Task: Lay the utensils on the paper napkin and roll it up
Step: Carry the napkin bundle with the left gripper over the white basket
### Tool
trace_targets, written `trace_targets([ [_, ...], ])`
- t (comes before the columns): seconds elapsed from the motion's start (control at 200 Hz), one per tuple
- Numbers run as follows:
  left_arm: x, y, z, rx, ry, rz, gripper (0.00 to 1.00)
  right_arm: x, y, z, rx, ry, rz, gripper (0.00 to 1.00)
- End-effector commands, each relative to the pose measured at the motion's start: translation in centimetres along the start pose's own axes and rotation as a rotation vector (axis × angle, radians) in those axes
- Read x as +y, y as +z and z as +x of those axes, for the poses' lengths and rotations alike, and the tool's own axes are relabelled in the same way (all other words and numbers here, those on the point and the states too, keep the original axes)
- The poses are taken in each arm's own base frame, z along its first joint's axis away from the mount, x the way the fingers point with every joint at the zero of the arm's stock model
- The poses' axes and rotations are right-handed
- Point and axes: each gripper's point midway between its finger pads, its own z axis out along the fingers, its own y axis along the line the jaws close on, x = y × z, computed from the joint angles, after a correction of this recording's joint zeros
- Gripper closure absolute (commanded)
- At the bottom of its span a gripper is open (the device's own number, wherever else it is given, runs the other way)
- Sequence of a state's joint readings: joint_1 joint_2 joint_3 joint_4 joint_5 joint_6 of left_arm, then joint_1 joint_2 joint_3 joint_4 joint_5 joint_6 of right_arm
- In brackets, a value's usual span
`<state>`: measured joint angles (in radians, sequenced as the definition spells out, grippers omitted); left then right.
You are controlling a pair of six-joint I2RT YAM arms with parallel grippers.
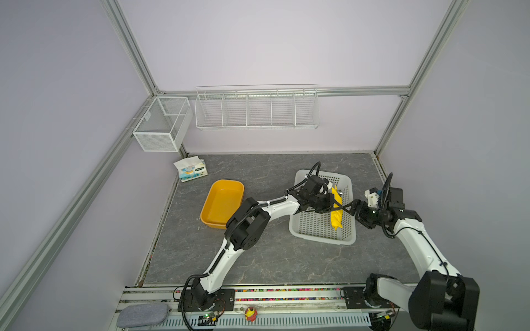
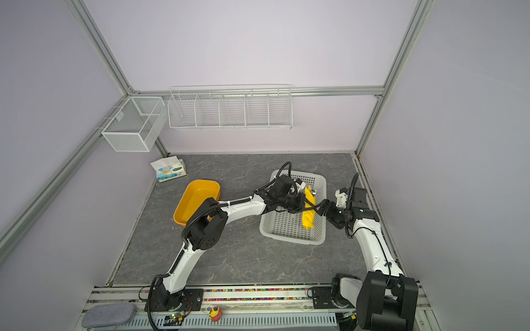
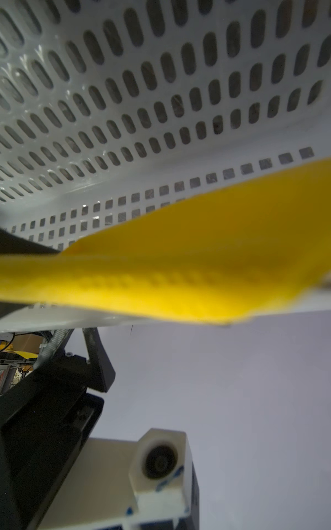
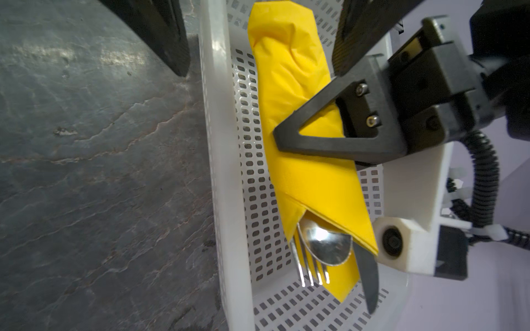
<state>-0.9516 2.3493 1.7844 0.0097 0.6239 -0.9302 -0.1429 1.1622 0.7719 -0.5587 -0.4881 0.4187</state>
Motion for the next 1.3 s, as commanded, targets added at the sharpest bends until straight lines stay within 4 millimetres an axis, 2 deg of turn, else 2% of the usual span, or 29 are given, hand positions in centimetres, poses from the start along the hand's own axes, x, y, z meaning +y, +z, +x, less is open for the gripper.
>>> trace_targets([
  [0.0, 0.0, 1.0, -0.3, -0.003, 0.013, -0.015, 1.00, -0.2, 0.6, 0.5, 0.021, -0.003, -0.021, 0.19],
  [0.455, 1.8, 3.6, -0.7, -0.015, -0.057, -0.020, 1.00, 0.2, 0.9, 0.9, 0.045, 0.005, -0.059, 0.20],
  [0.81, 4.5, 4.5, -0.2, -0.012, -0.106, -0.072, 1.00, 0.0, 1.0, 1.2, 0.053, 0.010, -0.054, 0.20],
  [1.075, 6.0, 4.2, 0.3, -0.005, -0.100, -0.151, 0.88, 0.0, 0.9, 1.2, 0.052, 0.010, -0.049, 0.20],
  [1.295, 6.4, 3.8, 0.3, -0.003, -0.083, -0.195, 0.77, 0.1, 0.6, 1.1, 0.045, 0.007, -0.046, 0.20],
])
